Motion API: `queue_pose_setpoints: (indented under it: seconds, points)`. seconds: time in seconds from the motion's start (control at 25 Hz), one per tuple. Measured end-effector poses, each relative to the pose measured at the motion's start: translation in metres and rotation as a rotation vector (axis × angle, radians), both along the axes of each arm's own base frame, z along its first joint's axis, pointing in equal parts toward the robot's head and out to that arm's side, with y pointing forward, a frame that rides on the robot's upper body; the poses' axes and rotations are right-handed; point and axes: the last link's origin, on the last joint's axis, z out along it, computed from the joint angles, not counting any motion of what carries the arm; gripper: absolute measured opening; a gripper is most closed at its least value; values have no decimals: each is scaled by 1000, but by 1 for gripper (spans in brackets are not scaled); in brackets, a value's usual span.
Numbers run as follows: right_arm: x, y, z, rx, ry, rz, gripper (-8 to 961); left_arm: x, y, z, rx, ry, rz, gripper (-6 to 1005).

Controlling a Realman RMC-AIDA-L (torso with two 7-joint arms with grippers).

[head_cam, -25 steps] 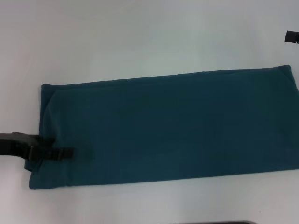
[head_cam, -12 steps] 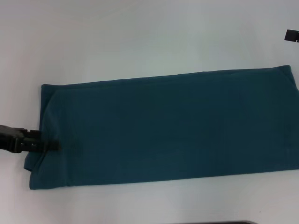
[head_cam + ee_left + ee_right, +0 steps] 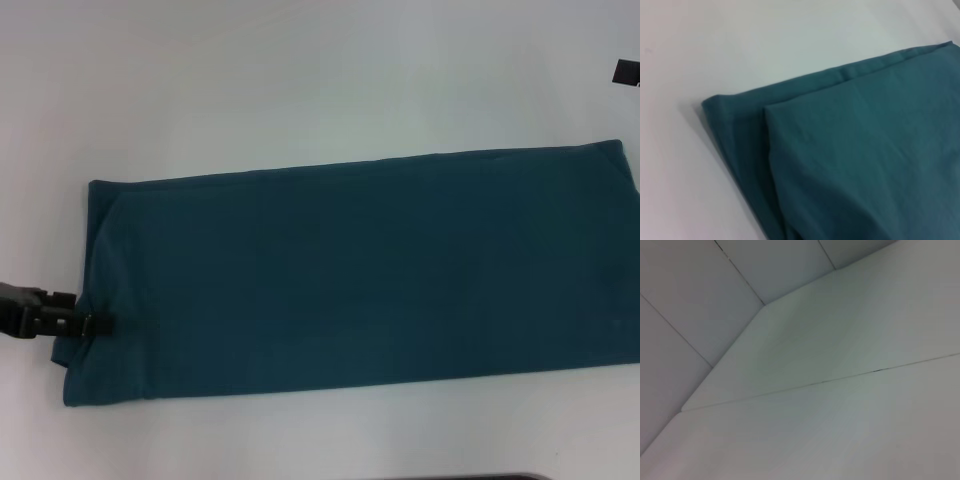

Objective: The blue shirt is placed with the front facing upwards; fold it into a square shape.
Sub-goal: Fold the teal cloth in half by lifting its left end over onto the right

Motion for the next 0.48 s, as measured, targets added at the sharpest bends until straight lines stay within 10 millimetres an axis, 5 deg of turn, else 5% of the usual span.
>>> queue_pose_setpoints:
  seconds: [0.48]
  points:
    - [-1,2,1,3,-3,3,942,9,3,-10,-39,-8,-28,906]
